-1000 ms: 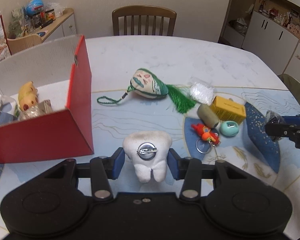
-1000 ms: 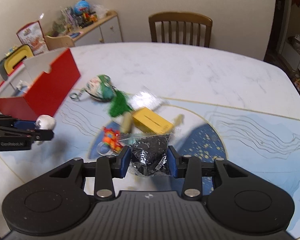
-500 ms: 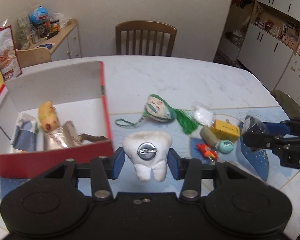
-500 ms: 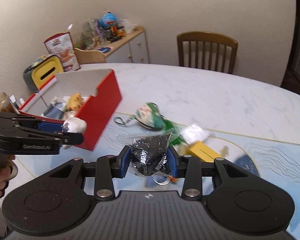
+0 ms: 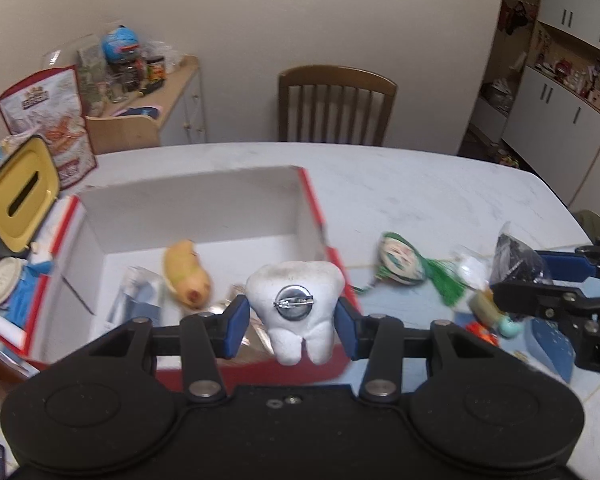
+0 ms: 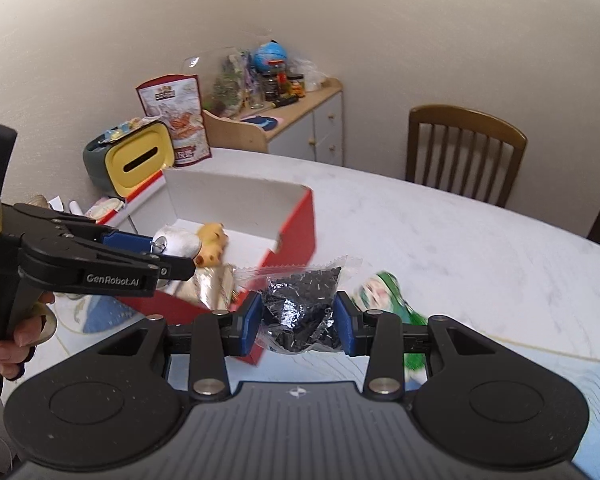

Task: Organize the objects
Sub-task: 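Carry the tooth plush and black bag with both grippers into the red box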

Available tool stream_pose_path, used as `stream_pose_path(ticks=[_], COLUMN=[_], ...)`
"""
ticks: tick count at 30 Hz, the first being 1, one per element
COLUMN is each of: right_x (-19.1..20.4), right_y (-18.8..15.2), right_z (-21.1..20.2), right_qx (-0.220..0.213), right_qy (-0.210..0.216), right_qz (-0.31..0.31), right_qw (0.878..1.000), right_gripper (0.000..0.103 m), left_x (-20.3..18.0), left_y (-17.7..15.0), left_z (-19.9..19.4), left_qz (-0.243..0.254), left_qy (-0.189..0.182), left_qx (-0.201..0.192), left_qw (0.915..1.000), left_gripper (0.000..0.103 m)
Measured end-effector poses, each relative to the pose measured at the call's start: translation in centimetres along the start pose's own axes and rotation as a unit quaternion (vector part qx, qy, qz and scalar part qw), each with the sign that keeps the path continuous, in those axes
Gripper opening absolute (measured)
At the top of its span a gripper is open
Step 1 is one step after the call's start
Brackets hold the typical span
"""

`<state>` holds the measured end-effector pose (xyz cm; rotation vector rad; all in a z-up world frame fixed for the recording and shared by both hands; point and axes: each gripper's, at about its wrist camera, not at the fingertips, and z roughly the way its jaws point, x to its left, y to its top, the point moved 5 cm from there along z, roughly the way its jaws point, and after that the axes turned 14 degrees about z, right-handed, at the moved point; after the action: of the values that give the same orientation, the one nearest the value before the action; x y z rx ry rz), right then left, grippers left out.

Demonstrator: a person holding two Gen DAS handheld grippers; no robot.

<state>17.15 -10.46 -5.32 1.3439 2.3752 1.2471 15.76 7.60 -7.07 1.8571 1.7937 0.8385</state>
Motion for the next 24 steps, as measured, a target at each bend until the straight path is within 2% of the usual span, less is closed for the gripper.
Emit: stream_pose_path(ticks=[11, 19, 24], right_x=[4.9, 7.4, 8.4], right_y=[1.8, 2.6, 2.9], right_z=[4.7, 9.1, 11.8], right_qx=[0.012, 0.029, 0.041], right_qy=[0.006, -0.003, -0.013], right_qz=[-0.026, -0.052, -0.065], right_qw=[1.000, 0.998, 0.997], right_gripper=[0.039, 0.039, 0.039], left_x=[6.3, 10.4, 11.4], left_y=[0.8, 0.6, 0.2], left_z=[1.5, 3.8, 5.1], left_qz=[-0.015, -0.032, -0.027], left_qy=[0.026, 0.032, 0.030], left_qx=[0.005, 0.030, 0.043], left_qw=[0.9995, 0.9985, 0.9982], left_gripper=[0.045, 0.045, 0.045])
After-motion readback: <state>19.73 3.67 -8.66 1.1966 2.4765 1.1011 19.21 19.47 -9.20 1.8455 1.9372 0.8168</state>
